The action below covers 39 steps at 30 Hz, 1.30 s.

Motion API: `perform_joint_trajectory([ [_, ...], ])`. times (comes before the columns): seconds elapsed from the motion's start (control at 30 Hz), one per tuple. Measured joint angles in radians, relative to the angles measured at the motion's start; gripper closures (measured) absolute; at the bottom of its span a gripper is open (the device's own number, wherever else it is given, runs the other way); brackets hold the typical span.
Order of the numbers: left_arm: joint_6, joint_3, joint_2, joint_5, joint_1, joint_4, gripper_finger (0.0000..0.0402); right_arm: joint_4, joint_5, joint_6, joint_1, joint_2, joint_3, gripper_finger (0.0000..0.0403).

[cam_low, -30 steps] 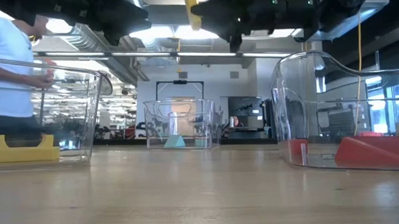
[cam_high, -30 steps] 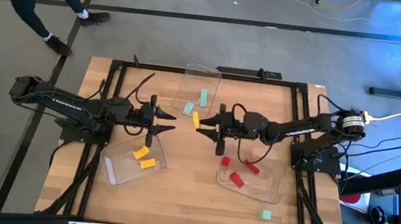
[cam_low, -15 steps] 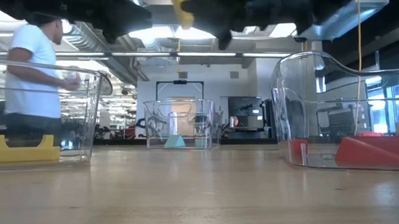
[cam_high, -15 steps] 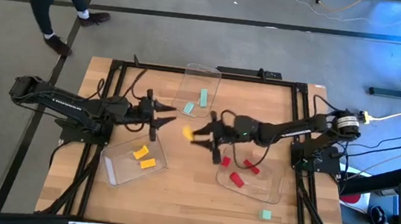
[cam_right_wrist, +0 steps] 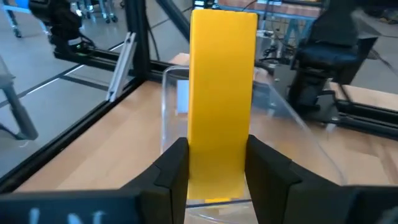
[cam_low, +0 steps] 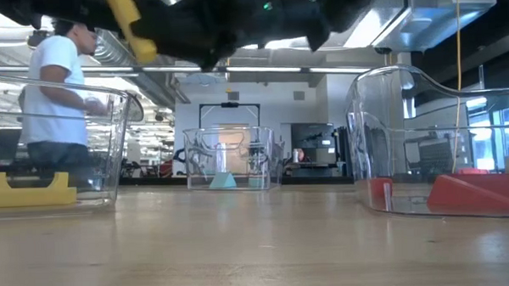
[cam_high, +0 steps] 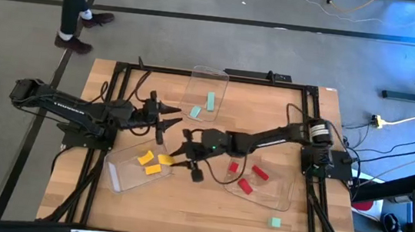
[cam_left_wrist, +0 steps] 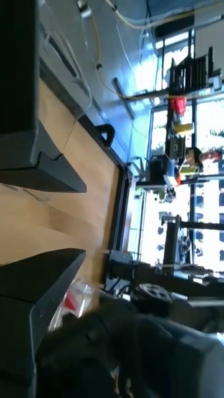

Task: Sort & place blocks by color
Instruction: Put the yellow block into the bottom left transparent bin, then put the blue block into the top transparent bin

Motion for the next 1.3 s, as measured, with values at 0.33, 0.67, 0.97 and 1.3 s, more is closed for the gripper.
perform_joint_trajectory([
  [0.33,0.0,0.0,0.0,0.012,0.0,-0.004,0.0253,0.009,-0.018,0.005,0.001,0.133,0.1,0.0219],
  [0.67,0.0,0.0,0.0,0.012,0.0,-0.017,0.0253,-0.071,-0.021,0.001,0.003,0.114,0.119,0.0149],
  [0.97,0.036,0.001,-0.061,0.011,-0.024,-0.091,0.0253,-0.484,0.046,-0.058,0.002,-0.123,0.072,0.0163],
  [1.3,0.026,0.001,-0.135,0.011,-0.068,-0.137,0.0253,-0.169,0.373,0.027,0.01,-0.604,-0.46,0.0176],
])
